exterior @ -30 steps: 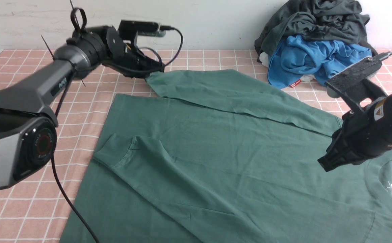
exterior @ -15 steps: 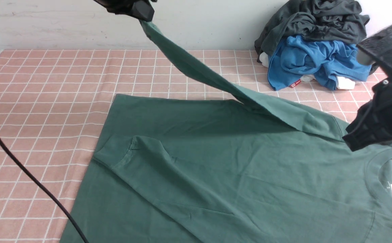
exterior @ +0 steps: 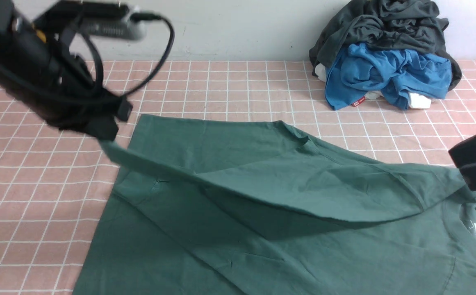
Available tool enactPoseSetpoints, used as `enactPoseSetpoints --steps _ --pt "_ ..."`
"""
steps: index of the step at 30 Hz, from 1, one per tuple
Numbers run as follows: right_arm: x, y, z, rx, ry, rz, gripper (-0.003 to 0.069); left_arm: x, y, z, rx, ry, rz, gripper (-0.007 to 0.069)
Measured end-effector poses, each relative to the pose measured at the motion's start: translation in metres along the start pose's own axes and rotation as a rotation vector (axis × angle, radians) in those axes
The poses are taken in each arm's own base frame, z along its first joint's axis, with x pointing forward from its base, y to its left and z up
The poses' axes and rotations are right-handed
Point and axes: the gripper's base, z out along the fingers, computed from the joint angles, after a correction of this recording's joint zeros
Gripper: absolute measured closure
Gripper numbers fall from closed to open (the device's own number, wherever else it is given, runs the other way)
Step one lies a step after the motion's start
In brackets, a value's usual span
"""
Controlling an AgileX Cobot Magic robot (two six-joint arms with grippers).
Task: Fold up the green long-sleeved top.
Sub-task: Use the left arm to drag and drop the cuff onto the cuff closest to the left arm, then use both arms simultaneously to clamp the lower edge of the clothing fabric
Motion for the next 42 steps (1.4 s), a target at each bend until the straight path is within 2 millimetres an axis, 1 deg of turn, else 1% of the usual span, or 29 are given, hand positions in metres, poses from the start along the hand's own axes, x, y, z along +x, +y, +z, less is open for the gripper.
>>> enactPoseSetpoints --steps 6,7,9,10,12,15,20,21,23,24,25,26,28,29,31,32,33,34,35,36,37,39,42 --pt "0.001 0.001 0.001 -0.011 0.001 0.007 0.0674 0.065 0.001 0.044 0.024 0.116 -0.06 0.0604" --pt "0.001 0.001 0.001 -0.012 0.0 0.008 0.0674 0.069 0.001 0.047 0.025 0.129 -0.06 0.0604" --pt "0.001 0.001 0.001 -0.013 0.0 0.008 0.0674 0.088 0.001 0.06 0.032 0.172 -0.055 0.0604" --pt "0.001 0.001 0.001 -0.013 0.0 0.008 0.0674 0.089 0.002 0.061 0.031 0.171 -0.054 0.0604" --pt "0.0 0.002 0.001 -0.023 -0.001 0.015 0.0674 0.101 0.002 0.069 0.033 0.191 -0.033 0.0604" --pt "0.001 0.004 0.001 -0.041 0.008 0.025 0.0674 0.107 0.002 0.074 0.036 0.195 -0.003 0.0604" --pt "0.007 0.007 0.001 -0.078 0.075 0.015 0.0674 0.107 0.002 0.073 0.036 0.185 0.015 0.0589" --pt "0.01 0.009 0.0 -0.097 0.108 0.017 0.0674 0.107 0.002 0.073 0.036 0.183 0.022 0.0561" --pt "0.012 0.014 0.0 -0.126 0.133 0.008 0.0674 0.107 0.002 0.073 0.042 0.18 0.03 0.0488" --pt "0.012 0.017 -0.001 -0.141 0.134 -0.001 0.0674 0.107 0.001 0.073 0.048 0.181 0.027 0.0432" --pt "0.012 0.018 -0.001 -0.145 0.135 -0.003 0.0674 0.107 0.001 0.073 0.048 0.182 0.027 0.0432" --pt "0.012 0.025 -0.001 -0.169 0.135 -0.026 0.0674 0.107 0.0 0.072 0.06 0.183 0.016 0.0358" --pt "0.015 0.036 -0.001 -0.209 0.138 -0.062 0.0674 0.109 -0.003 0.071 0.084 0.204 0.011 0.0258" --pt "0.019 0.044 -0.001 -0.236 0.147 -0.089 0.0674 0.111 -0.006 0.068 0.101 0.219 0.024 0.0197" --pt "0.03 0.057 0.0 -0.277 0.169 -0.129 0.0674 0.113 -0.014 0.06 0.126 0.235 0.077 0.011" --pt "0.032 0.058 0.0 -0.28 0.172 -0.134 0.0674 0.113 -0.015 0.06 0.129 0.24 0.081 0.011" --pt "0.044 0.066 0.002 -0.31 0.201 -0.157 0.0674 0.115 -0.026 0.052 0.141 0.246 0.151 0.0076" --pt "0.05 0.069 0.002 -0.319 0.21 -0.165 0.0674 0.117 -0.032 0.047 0.143 0.256 0.201 0.0069" --pt "0.058 0.072 0.003 -0.329 0.224 -0.173 0.0674 0.12 -0.037 0.042 0.144 0.276 0.245 0.0069" --pt "0.06 0.072 0.003 -0.331 0.227 -0.174 0.0674 0.121 -0.038 0.041 0.138 0.277 0.262 0.0069" --pt "0.07 0.074 0.004 -0.339 0.245 -0.185 0.0674 0.127 -0.046 0.036 0.13 0.318 0.357 0.0072" --pt "0.081 0.074 0.007 -0.339 0.269 -0.192 0.0674 0.135 -0.054 0.032 0.105 0.388 0.473 0.0083" --pt "0.093 0.071 0.012 -0.311 0.293 -0.215 0.0674 0.144 -0.061 0.031 0.037 0.473 0.662 0.0105"
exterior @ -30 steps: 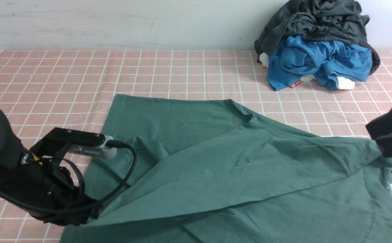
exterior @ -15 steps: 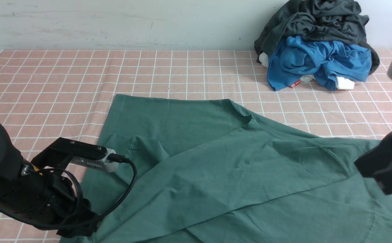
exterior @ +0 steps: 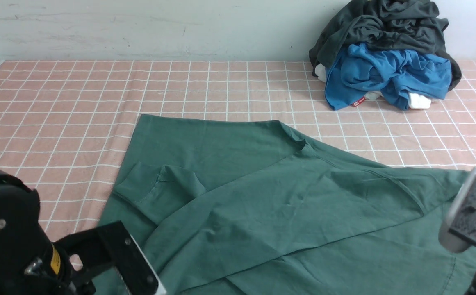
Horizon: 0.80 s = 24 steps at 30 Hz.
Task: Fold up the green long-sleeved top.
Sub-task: Use both arms simultaneously to clamp the lower edge of the clothing fabric
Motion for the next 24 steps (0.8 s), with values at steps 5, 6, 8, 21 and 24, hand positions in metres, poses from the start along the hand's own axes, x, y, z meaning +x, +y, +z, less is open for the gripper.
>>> enactPoseSetpoints --steps 5,6,8,21,24 --pt "0.005 -0.004 0.005 0.039 0.03 -0.018 0.0674 -0.001 -0.007 0.024 -0.055 0.103 0.195 0.0123" --pt "0.005 -0.004 0.005 0.041 0.029 -0.019 0.0674 0.0 -0.007 0.032 -0.046 0.128 0.222 0.0123" --pt "0.005 -0.005 0.006 0.045 0.029 -0.021 0.0674 0.0 -0.008 0.046 -0.026 0.165 0.261 0.0125" --pt "0.004 -0.005 0.007 0.05 0.016 -0.023 0.0674 -0.021 -0.001 0.085 -0.047 0.101 0.311 0.0125" --pt "0.004 -0.005 0.007 0.05 0.016 -0.023 0.0674 -0.021 -0.002 0.086 -0.035 0.111 0.305 0.0125"
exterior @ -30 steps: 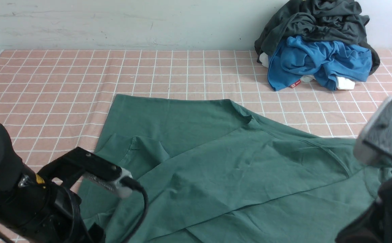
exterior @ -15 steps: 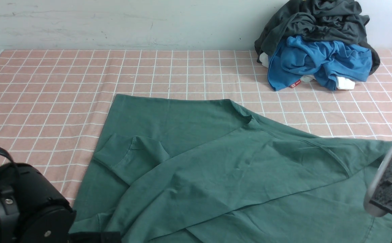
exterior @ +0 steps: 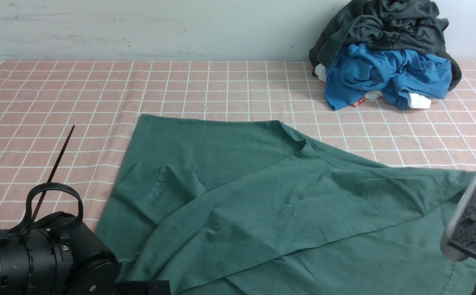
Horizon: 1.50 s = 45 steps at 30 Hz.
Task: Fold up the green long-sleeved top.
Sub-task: Use both arms simultaneously to clamp the lower edge of the clothing fabric
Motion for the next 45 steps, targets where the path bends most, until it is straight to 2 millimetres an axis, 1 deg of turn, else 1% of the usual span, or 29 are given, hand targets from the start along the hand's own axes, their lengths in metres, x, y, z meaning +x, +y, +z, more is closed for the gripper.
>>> enactPoseSetpoints --steps 3,5,8,10,14,17,22,24,27,31,33,34,35,36,39,41,45 --pt "0.0 0.0 0.0 0.0 0.0 0.0 0.0674 0.002 -0.002 -0.001 0.027 0.031 -0.002 0.0125" --pt "0.0 0.0 0.0 0.0 0.0 -0.001 0.0674 0.008 -0.006 -0.004 0.057 0.069 0.009 0.0125" --pt "-0.001 0.0 0.0 0.005 -0.007 -0.006 0.0674 0.01 -0.007 -0.009 0.051 0.062 0.03 0.0125" --pt "-0.002 -0.001 0.0 0.016 -0.018 -0.011 0.0674 0.009 -0.005 -0.008 0.033 0.058 0.043 0.0125" --pt "-0.003 -0.003 0.0 0.028 -0.03 -0.019 0.0674 0.005 0.001 -0.001 -0.01 0.052 0.076 0.0125" --pt "-0.003 -0.003 0.0 0.029 -0.03 -0.019 0.0674 0.002 0.003 0.005 0.016 0.087 0.08 0.0125" --pt "-0.003 -0.003 0.0 0.03 -0.029 -0.02 0.0674 -0.001 0.004 0.006 0.028 0.112 0.086 0.0131" --pt "-0.003 -0.003 0.0 0.03 -0.029 -0.02 0.0674 0.0 0.005 0.005 0.021 0.113 0.091 0.0158" --pt "-0.003 -0.003 0.0 0.031 -0.029 -0.02 0.0674 0.0 0.006 0.004 0.005 0.107 0.087 0.0234" --pt "-0.003 -0.003 0.0 0.032 -0.03 -0.02 0.0674 0.001 0.004 0.003 0.0 0.101 0.021 0.0419" --pt "-0.003 -0.003 0.0 0.032 -0.03 -0.02 0.0674 0.002 0.004 0.002 -0.007 0.092 -0.024 0.0533" --pt "-0.003 -0.003 0.0 0.032 -0.03 -0.02 0.0674 0.002 0.004 0.002 -0.01 0.09 -0.025 0.0549" --pt "-0.003 -0.003 0.0 0.032 -0.032 -0.02 0.0674 0.002 0.004 0.0 -0.022 0.08 -0.034 0.059" --pt "-0.003 -0.003 0.0 0.032 -0.033 -0.021 0.0674 0.003 0.005 -0.002 -0.033 0.071 -0.038 0.0609" --pt "-0.003 -0.003 0.0 0.033 -0.037 -0.021 0.0674 0.003 0.006 -0.01 -0.062 0.044 -0.041 0.0624" --pt "-0.004 -0.003 0.0 0.034 -0.044 -0.021 0.0674 0.004 0.006 -0.015 -0.073 0.035 -0.044 0.0626" --pt "-0.005 -0.004 0.0 0.047 -0.054 -0.027 0.0674 0.005 0.006 -0.016 -0.074 0.034 -0.068 0.0628"
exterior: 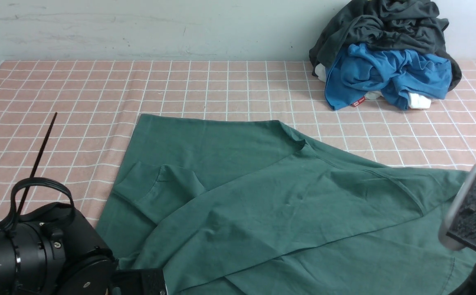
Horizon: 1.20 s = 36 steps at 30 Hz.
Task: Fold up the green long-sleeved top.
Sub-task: Use both arms simultaneously to clamp the lower edge of the clothing fabric
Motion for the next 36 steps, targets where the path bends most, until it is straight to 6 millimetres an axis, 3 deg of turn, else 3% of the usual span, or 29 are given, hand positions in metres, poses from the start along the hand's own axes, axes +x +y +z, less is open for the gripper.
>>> enactPoseSetpoints --steps 8,18,21,30,33,36 --pt "0.0 -0.001 0.0 0.009 -0.001 -0.005 0.0674 0.001 -0.002 0.0 0.025 0.015 -0.161 0.0628" --pt "-0.002 -0.001 0.0 0.013 -0.025 -0.015 0.0674 0.003 -0.01 0.018 0.075 0.038 -0.081 0.061" --pt "-0.002 -0.001 0.0 0.013 -0.025 -0.016 0.0674 0.003 -0.01 0.018 0.074 0.037 -0.088 0.0552" --pt "-0.002 -0.001 0.0 0.015 -0.027 -0.017 0.0674 0.004 -0.008 0.019 0.049 0.05 -0.067 0.0177" --pt "-0.003 -0.001 0.0 0.016 -0.033 -0.018 0.0674 0.004 -0.007 0.019 0.043 0.055 -0.058 0.0137" --pt "-0.003 -0.001 0.0 0.016 -0.035 -0.018 0.0674 0.003 -0.006 0.021 0.046 0.069 -0.053 0.0142"
